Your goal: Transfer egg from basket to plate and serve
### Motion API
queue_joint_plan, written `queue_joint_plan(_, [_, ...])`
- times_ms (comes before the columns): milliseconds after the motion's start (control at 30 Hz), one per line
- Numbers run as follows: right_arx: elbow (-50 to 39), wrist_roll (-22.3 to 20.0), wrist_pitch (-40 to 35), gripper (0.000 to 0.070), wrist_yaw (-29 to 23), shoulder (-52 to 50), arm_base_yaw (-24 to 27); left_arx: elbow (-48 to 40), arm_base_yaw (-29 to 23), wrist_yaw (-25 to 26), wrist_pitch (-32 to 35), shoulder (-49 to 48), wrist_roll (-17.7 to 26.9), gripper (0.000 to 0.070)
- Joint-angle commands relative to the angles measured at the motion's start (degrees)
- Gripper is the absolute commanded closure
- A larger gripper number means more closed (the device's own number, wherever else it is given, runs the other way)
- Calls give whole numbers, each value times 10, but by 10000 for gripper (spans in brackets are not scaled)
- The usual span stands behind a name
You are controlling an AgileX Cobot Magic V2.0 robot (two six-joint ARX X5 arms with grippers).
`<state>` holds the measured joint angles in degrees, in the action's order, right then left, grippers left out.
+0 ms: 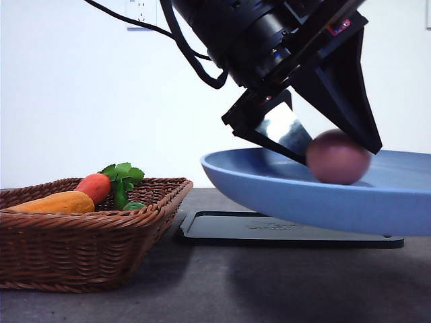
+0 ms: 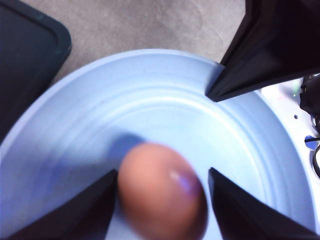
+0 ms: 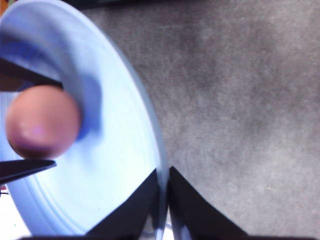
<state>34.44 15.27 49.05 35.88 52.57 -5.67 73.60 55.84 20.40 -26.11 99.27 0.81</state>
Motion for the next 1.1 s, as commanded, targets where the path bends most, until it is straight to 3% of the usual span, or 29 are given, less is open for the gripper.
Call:
queue_joint_plan(0, [3, -3, 3, 700, 8, 12, -2, 19, 5, 2, -9, -11, -4, 304])
queue_joint_plan(200, [3, -12, -10, 700, 8, 65, -2, 30, -17, 1, -54, -89, -4, 306])
queue_joint_plan(533, [39, -9, -120, 700, 8, 206, 6, 30, -96, 1, -121, -260, -4, 307])
queue_joint_plan(833, [171, -10, -165, 700, 2, 362, 11, 30, -155, 1, -165, -382, -2, 307])
queue_joint_plan(1067, [285, -10, -180, 700, 1, 483, 11, 30, -170, 1, -192, -430, -2, 307])
